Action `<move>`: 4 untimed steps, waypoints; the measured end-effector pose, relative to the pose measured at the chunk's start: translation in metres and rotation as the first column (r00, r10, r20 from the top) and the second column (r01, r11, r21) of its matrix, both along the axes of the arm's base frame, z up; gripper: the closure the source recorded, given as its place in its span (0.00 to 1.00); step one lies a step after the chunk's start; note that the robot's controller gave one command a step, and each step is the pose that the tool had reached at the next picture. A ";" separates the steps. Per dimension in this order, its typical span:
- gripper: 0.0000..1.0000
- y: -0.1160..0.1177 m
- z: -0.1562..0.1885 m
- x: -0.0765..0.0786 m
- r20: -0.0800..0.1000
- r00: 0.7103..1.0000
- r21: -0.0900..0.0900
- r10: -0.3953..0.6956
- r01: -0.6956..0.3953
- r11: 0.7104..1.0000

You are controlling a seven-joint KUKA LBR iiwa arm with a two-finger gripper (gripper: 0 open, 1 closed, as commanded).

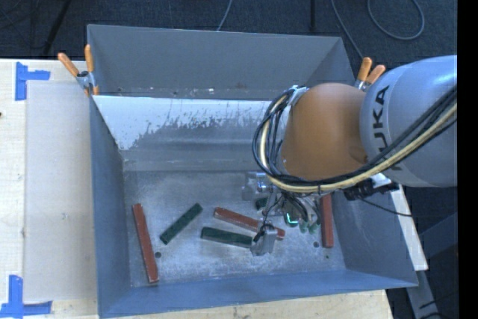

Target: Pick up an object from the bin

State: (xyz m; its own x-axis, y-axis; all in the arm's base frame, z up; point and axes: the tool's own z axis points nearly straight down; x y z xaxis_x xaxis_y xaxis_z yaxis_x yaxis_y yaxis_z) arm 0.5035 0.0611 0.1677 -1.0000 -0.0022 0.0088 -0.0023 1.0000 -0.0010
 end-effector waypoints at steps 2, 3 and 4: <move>1.00 -0.029 -0.094 0.035 0.013 0.999 0.000 0.043 -0.043 0.999; 1.00 -0.052 0.026 0.108 0.021 0.999 0.000 0.048 -0.048 0.999; 1.00 -0.066 0.121 0.096 0.019 0.998 0.000 0.060 -0.060 0.998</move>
Offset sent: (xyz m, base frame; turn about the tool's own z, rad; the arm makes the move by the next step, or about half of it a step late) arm 0.0330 -0.0279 -0.0960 -0.0475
